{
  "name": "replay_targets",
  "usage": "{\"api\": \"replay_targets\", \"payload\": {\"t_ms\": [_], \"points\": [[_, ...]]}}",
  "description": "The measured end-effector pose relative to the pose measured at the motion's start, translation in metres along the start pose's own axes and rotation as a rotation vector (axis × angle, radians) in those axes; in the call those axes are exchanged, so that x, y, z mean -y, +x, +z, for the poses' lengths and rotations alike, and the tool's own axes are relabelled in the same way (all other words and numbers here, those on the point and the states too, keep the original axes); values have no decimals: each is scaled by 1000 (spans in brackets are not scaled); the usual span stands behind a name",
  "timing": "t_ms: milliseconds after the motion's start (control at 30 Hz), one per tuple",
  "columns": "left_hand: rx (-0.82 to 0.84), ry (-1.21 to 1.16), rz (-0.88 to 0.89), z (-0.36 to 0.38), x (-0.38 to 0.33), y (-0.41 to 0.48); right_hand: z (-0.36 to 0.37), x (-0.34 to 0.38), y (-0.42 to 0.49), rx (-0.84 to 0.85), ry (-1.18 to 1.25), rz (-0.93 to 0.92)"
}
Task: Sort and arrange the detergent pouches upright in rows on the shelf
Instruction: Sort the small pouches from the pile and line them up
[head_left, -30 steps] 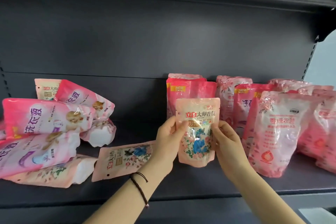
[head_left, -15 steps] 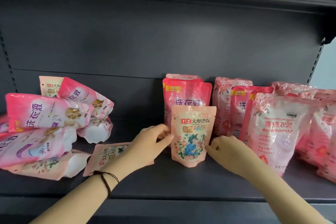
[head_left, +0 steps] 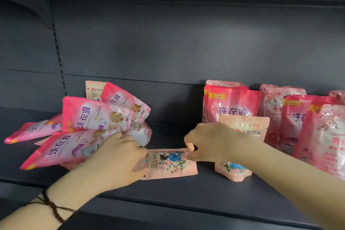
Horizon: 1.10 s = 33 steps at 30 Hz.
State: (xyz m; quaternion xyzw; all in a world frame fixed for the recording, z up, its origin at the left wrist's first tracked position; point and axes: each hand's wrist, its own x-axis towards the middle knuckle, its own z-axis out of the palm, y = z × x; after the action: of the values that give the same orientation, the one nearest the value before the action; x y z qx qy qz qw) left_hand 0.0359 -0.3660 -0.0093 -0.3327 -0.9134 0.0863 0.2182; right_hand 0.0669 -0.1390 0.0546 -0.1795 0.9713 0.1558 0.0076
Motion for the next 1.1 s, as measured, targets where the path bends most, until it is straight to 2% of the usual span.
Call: {"api": "replay_targets", "payload": {"t_ms": [133,300,400,467,567,700,833,933,1000,1100], "points": [[-26,31,2,-2,33,-2,-3,16,49,41,6,2],[-75,-229,-31,17,49,-8,18,30,107,139,322,28],[-99,-312,-40,33,50,-10,39,38,133,212,422,100],[-110,-357,-54,40,52,-10,51,39,141,214,467,157],[-132,-396,-48,49,53,-12,59,33,136,164,661,204],[-190,-483,-71,50,56,-12,52,25,115,31,885,259],[-263,-586,-152,43,55,-8,33,18,80,-154,983,294],[-286,-770,-206,39,47,-4,26,15,51,-335,1136,347],[-240,-934,-215,38,39,-2,29,17,39,-480,1311,376],[-70,-1083,-173,37,18,4,43,25,30,-678,1700,339]]}}
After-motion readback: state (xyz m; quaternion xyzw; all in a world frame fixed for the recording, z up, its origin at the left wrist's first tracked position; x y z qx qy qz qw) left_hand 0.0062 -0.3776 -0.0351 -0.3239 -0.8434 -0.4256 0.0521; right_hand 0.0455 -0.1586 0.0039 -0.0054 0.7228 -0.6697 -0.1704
